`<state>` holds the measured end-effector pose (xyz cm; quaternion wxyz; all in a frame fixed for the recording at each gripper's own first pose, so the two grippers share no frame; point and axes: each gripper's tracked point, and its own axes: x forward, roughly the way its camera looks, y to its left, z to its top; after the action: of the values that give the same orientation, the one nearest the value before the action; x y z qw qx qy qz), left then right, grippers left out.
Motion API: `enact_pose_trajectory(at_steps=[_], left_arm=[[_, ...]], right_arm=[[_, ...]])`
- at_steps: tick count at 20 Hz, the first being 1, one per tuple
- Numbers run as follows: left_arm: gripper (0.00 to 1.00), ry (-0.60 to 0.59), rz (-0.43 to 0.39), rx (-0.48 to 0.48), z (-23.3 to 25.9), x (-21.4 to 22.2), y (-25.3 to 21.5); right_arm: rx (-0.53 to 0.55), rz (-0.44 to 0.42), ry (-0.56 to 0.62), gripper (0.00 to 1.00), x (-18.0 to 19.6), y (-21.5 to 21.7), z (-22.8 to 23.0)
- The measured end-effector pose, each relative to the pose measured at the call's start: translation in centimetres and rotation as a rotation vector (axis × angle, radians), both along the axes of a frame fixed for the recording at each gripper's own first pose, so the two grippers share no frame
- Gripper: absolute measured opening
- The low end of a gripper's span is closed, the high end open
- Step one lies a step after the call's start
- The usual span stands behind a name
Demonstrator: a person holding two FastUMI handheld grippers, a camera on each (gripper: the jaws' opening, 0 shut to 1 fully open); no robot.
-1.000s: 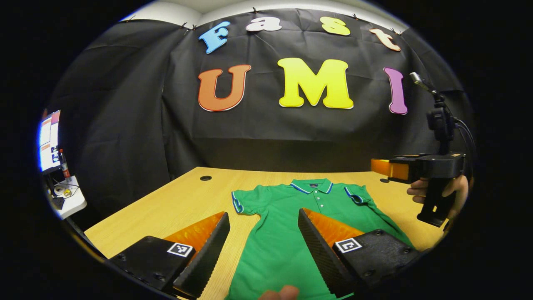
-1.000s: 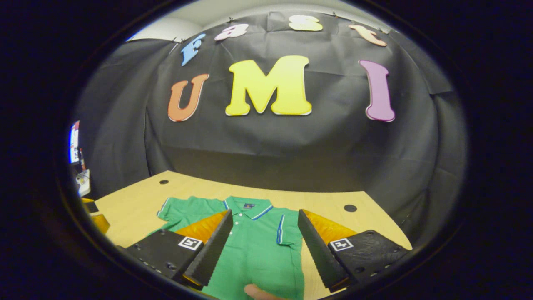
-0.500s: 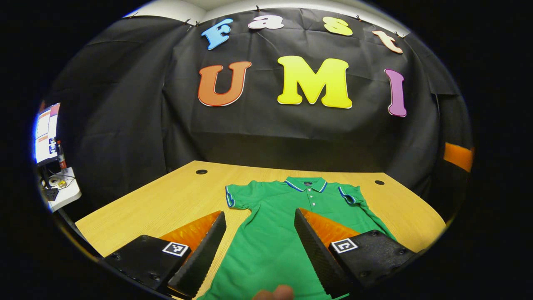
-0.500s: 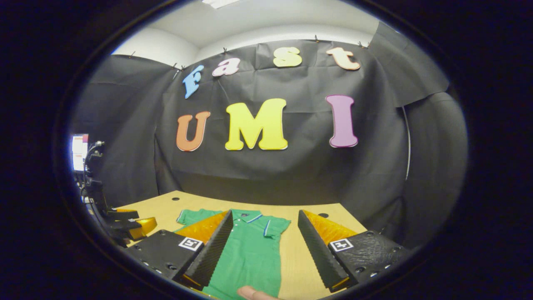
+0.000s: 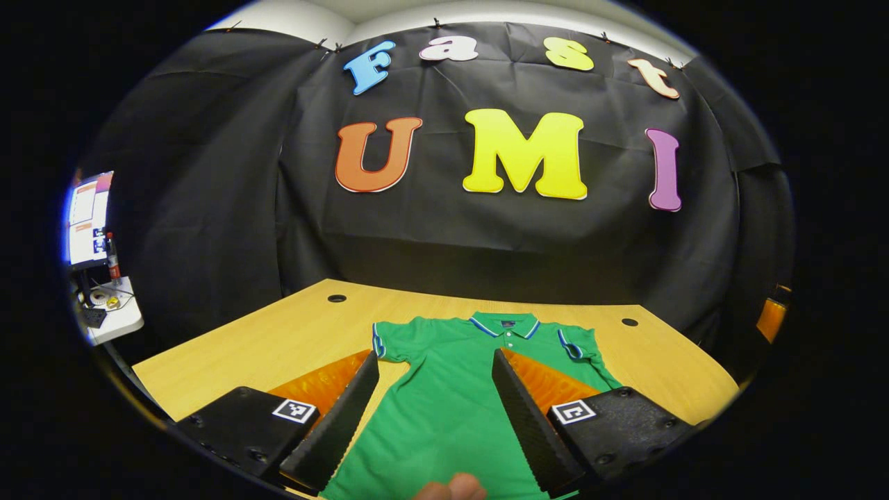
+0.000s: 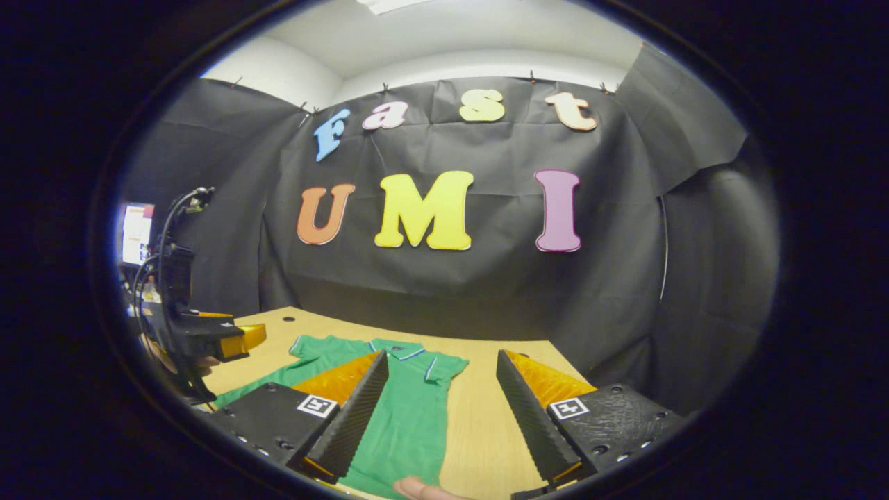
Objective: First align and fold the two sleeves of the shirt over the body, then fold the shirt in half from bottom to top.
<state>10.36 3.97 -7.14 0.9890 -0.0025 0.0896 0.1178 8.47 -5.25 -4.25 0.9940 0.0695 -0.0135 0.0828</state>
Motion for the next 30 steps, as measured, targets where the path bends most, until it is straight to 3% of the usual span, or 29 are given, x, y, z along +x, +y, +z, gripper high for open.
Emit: enact_pose_trajectory(at_steps=[5,9,14,18,23,24,26,27,28,29,30], left_arm=[[1.0,0.046,0.043,0.02,-0.5,9.4,5.4],[1.0,0.179,0.121,-0.038,-8.2,15.8,11.9],[1.0,0.287,0.162,-0.226,-13.9,18.6,15.7],[1.0,0.325,0.121,-0.228,-15.2,19.4,15.7],[1.0,0.365,0.039,-0.221,-16.6,20.9,13.9],[0.89,0.391,0.044,-0.203,-17.4,20.9,14.0],[0.79,0.428,0.067,-0.182,-18.3,20.6,14.1],[0.99,0.413,0.07,-0.178,-18.2,21.0,14.5],[0.74,0.412,0.075,-0.188,-17.9,21.1,14.6],[0.82,0.42,0.094,-0.191,-18.3,21.1,15.0],[0.44,0.42,0.116,-0.2,-18.3,21.1,15.5]], right_arm=[[0.053,-0.043,-0.029,0.95,-0.1,-2.6,0.9],[0.135,-0.013,-0.034,0.94,0.1,-3.0,0.6],[0.152,-0.034,-0.035,0.95,1.1,-4.6,0.2],[0.197,-0.045,0.014,0.95,2.6,-5.3,-1.5],[0.172,-0.033,0.03,0.95,3.2,-4.3,-2.1],[0.163,-0.028,0.029,0.95,3.2,-4.0,-2.1],[0.152,-0.024,0.023,0.95,3.3,-3.7,-2.1],[0.15,-0.021,0.023,0.95,3.4,-3.7,-2.1],[0.151,-0.018,0.026,0.95,3.5,-3.5,-2.3],[0.153,-0.016,0.031,0.95,3.7,-3.5,-2.4],[0.154,-0.017,0.039,0.95,3.9,-3.5,-2.7]])
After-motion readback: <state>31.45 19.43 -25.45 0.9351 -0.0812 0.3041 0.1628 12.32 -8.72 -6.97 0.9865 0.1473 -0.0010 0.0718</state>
